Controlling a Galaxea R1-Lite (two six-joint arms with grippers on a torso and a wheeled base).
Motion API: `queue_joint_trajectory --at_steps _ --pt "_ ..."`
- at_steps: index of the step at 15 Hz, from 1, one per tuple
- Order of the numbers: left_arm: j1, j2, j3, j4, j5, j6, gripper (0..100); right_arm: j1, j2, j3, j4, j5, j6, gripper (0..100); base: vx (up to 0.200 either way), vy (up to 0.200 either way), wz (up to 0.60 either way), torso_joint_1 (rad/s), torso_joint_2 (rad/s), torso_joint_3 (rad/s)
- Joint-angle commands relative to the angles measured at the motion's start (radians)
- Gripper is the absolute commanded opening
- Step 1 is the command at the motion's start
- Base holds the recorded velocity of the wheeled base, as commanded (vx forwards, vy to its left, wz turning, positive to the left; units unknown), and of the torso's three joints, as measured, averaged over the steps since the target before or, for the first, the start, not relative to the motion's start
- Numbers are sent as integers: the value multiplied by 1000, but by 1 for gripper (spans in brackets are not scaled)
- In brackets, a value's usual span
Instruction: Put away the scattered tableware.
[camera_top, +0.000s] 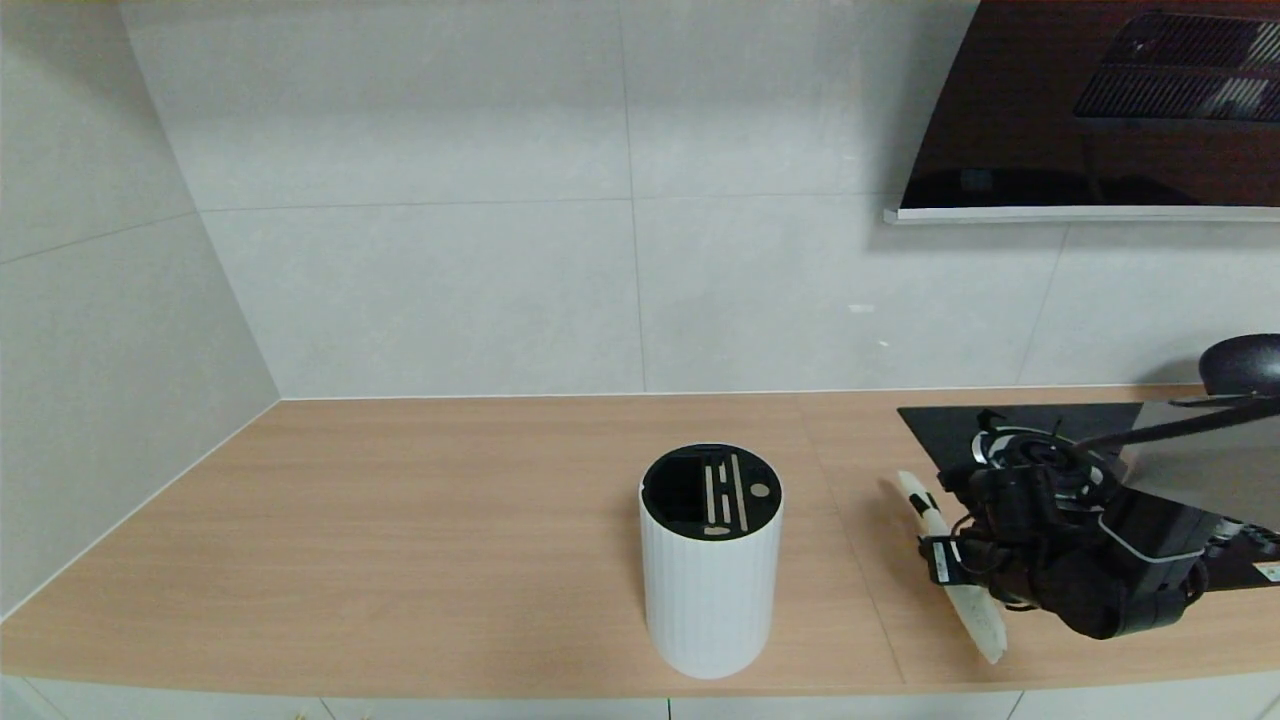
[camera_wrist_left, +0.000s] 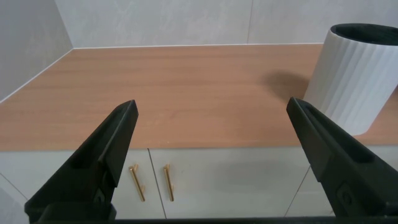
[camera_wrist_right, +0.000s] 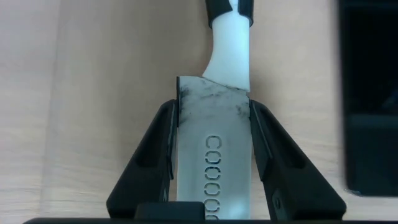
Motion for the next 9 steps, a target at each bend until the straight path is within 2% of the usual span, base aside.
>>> queue_joint_trajectory --at_steps 1,4,7,9 --pt "1 0 0 0 0 0 100 30 -200 67 -5 2 15 0 0 0 0 0 0 0" --pt "1 0 0 0 0 0 100 32 -392 150 -8 31 15 0 0 0 0 0 0 0" --pt "1 0 0 0 0 0 100 32 -559 205 -2 155 10 0 0 0 0 0 0 0" --pt "1 0 0 0 0 0 100 65 -618 220 1 160 9 0 0 0 0 0 0 0"
